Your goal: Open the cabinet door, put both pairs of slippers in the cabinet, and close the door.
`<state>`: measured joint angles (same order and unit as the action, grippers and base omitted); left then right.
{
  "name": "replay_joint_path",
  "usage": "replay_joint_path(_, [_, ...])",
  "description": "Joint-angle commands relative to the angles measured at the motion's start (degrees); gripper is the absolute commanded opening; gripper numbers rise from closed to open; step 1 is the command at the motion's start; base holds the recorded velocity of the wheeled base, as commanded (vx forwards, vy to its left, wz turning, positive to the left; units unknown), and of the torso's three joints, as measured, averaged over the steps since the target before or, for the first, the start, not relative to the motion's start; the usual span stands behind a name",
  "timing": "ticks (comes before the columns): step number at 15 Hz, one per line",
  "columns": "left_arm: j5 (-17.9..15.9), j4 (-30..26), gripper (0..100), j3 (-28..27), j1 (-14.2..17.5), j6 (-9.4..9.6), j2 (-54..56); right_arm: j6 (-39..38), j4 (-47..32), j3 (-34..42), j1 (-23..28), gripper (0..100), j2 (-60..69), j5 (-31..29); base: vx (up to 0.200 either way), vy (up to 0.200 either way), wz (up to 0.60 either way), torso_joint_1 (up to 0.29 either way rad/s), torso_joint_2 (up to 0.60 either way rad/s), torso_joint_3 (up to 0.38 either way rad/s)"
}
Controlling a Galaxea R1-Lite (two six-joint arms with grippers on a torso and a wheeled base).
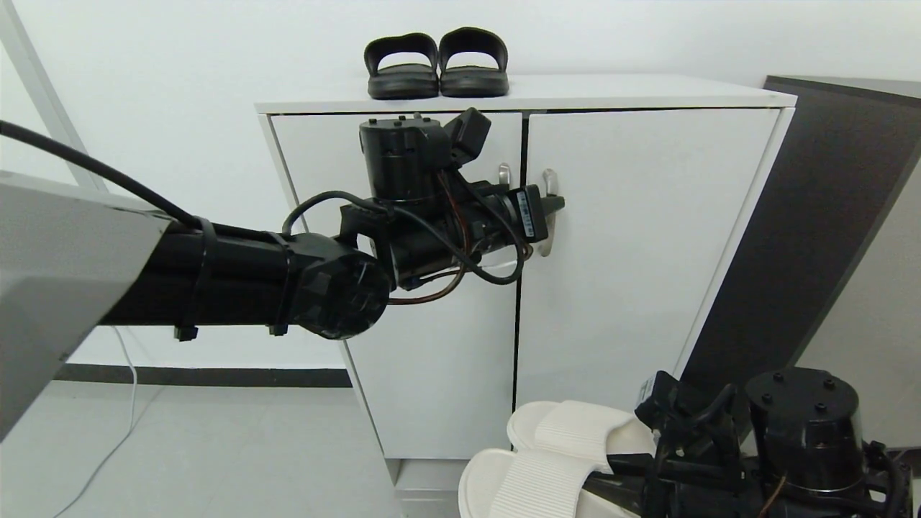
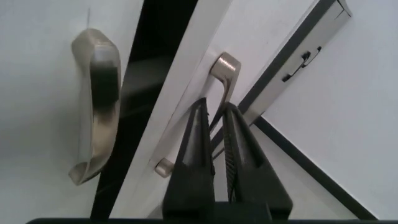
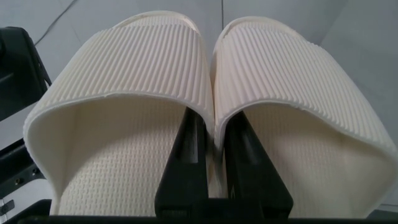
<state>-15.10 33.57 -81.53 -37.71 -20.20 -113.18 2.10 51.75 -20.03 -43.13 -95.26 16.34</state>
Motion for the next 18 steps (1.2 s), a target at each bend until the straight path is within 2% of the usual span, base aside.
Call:
replay_joint_path(1, [-0.01, 0.35, 0, 4.10, -0.88, -0.02, 3.31, 0.28, 0.11, 0.69, -0.20, 0, 0.51, 0.98, 0.000, 0.000, 0.00, 0.000, 0.00, 0.000])
replay_joint_path(4, [-0.01, 5.54, 0, 12.62, -3.78, -0.28, 8.41, 2.30, 0.99, 3.07, -0.38, 0, 1.74, 4.58, 0.000, 0.000, 0.00, 0.000, 0.00, 0.000])
replay_joint_path(9, [0.78, 5.89, 0, 20.18, -5.27, 0.07, 14.56, 2.65, 0.90, 3.86, -1.25, 0, 1.74, 5.02, 0.000, 0.000, 0.00, 0.000, 0.00, 0.000])
replay_joint_path(10, [0.69, 6.86, 0, 22.12, -5.19, -0.45, 16.59, 2.74, 0.90, 3.86, -1.52, 0, 1.74, 5.02, 0.000, 0.000, 0.00, 0.000, 0.00, 0.000])
replay_joint_path(12, [0.60, 8.35, 0, 22.20, -3.43, -1.77, 16.32, 2.74, 0.90, 3.95, -1.69, 0, 1.48, 5.02, 0.000, 0.000, 0.00, 0.000, 0.00, 0.000])
replay_joint_path(13, [0.43, 9.49, 0, 22.03, -2.11, -3.27, 15.62, 2.74, 0.90, 3.95, -2.05, 0, 1.48, 5.02, 0.000, 0.000, 0.00, 0.000, 0.00, 0.000])
replay_joint_path(14, [-0.01, 10.90, 0, 21.68, -1.14, -3.88, 14.12, 2.74, 0.90, 3.95, -2.40, 0, 1.39, 4.93, 0.000, 0.000, 0.00, 0.000, 0.00, 0.000])
replay_joint_path(15, [-0.10, 11.78, 0, 21.33, -0.88, -3.88, 12.98, 2.74, 0.90, 4.03, -2.48, 0, 1.39, 4.93, 0.000, 0.000, 0.00, 0.000, 0.00, 0.000])
replay_joint_path(16, [-0.10, 13.80, 0, 19.57, -0.88, -3.79, 9.82, 2.74, 0.90, 4.21, -2.84, 0, 1.30, 4.93, 0.000, 0.000, 0.00, 0.000, 0.00, 0.000])
replay_joint_path(18, [-0.01, 14.33, 0, 15.44, -0.88, -3.71, 5.51, 2.74, 0.90, 4.56, -3.19, 0, 1.30, 4.93, 0.000, 0.000, 0.00, 0.000, 0.00, 0.000])
